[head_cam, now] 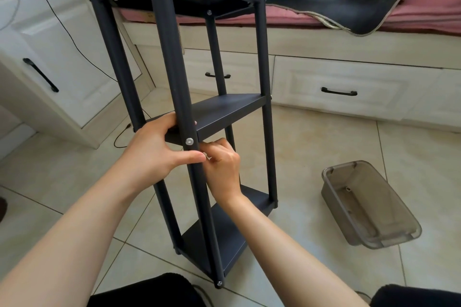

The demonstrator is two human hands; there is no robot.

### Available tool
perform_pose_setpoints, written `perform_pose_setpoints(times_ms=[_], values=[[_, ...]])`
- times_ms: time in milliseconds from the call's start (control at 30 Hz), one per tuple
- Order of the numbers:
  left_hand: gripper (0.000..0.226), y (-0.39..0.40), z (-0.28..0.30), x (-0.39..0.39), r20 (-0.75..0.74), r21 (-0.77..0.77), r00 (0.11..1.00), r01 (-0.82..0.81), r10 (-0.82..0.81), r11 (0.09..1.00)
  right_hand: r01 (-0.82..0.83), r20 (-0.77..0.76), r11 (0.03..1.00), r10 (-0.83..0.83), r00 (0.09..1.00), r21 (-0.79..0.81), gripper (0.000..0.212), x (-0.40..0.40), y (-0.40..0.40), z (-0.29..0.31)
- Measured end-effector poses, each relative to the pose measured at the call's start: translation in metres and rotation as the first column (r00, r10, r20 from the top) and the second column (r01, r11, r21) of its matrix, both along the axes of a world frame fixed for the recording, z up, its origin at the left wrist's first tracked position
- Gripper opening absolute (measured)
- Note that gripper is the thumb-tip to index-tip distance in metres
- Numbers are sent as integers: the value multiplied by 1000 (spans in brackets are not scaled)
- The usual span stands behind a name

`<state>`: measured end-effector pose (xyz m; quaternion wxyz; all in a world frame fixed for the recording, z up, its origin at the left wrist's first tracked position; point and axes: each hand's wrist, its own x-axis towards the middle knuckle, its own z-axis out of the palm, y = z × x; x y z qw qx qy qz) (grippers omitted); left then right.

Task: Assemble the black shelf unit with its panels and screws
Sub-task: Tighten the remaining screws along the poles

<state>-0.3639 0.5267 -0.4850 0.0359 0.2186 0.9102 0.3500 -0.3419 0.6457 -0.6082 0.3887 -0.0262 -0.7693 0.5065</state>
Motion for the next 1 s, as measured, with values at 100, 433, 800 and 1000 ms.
perform_pose_setpoints(times_ms=[100, 433, 800, 1000], values=[[61, -1, 1, -1, 13, 1, 1000, -19, 19, 1000, -41, 12, 999, 41, 999, 4, 13, 4, 2, 0], [56, -1, 1, 0, 34, 0, 999, -31, 31, 1000, -262, 227, 962, 273, 935, -79, 15, 27, 43, 24], [66, 6, 4, 5, 23, -11, 999, -46, 46, 999, -308, 233, 951, 305, 924, -21, 15, 26, 47, 40], [69, 5, 3, 4, 11, -25, 999, -38, 38, 999, -249, 191, 966, 232, 954, 71, 15, 14, 35, 21]])
